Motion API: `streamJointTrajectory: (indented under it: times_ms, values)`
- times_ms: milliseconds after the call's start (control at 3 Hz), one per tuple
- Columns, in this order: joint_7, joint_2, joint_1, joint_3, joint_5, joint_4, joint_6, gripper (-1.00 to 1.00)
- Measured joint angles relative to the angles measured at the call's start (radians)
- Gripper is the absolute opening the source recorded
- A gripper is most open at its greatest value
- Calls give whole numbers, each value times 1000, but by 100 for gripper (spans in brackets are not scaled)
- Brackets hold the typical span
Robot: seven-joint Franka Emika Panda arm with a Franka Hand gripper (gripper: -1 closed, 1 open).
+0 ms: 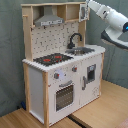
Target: Play with the kitchen
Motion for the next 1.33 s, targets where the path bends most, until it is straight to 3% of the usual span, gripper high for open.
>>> streamJointTrajectory:
  times_ms: [1333]
  values:
    - [317, -260, -193, 89, 139, 2, -81, 100]
